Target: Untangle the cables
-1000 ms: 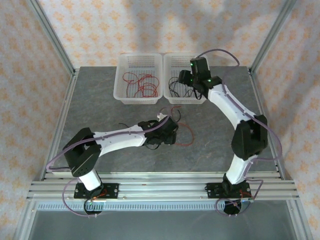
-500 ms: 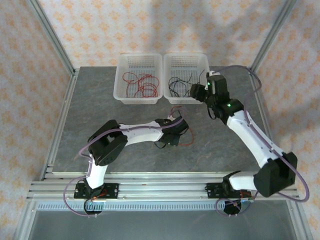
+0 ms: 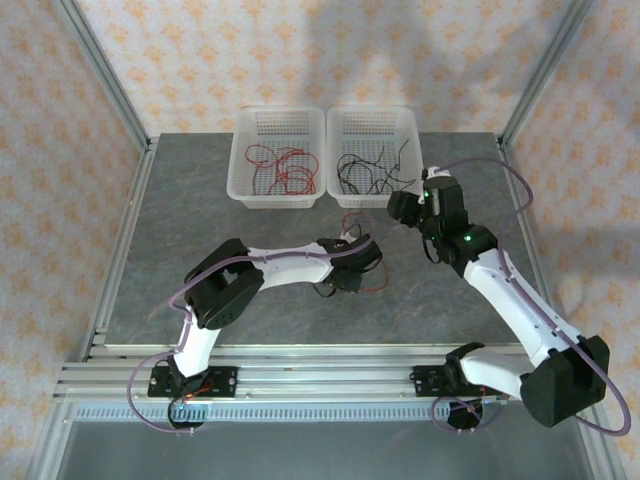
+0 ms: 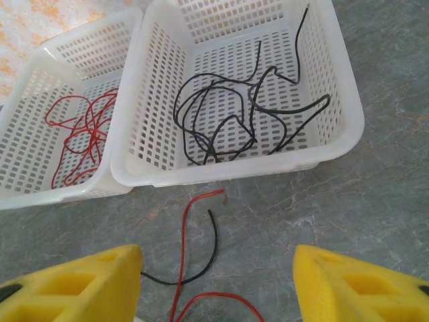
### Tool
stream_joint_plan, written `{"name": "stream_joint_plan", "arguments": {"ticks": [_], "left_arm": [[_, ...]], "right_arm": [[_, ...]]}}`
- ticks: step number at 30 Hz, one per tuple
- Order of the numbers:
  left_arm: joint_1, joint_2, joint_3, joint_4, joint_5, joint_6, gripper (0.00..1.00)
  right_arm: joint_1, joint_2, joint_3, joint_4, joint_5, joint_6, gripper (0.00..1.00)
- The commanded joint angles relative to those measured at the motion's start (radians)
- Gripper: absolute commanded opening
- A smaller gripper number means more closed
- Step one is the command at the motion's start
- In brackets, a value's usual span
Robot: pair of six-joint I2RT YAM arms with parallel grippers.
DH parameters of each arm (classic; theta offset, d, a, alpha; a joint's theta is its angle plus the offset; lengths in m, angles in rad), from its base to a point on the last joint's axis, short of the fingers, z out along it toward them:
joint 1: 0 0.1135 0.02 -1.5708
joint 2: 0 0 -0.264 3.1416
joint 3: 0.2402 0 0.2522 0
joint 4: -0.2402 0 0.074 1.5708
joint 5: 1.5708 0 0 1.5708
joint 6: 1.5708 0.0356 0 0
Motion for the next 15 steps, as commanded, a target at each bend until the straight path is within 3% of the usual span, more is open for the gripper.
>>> {"name": "stream_joint_plan", "arguments": {"ticks": [1,6,15], "left_arm": [[0.019,0.061,-0.043,-0.111,-0.146,-0.039,0.23],[0.019,0.042,-0.087,-0.127,-0.221,-0.067,0.06],[0.017,-0.078,-0.053,-0.166,-0.316,-0.077,0.0]], "right_arm": [[-0.002,-0.052,-0.026,0.019,0.014,0.019,0.6],[-0.002,-0.093,-0.053,0.016,0.022,0.028,0.61],[-0.002,-0.117,-0.051,0.007,0.018,0.033,0.6]]}}
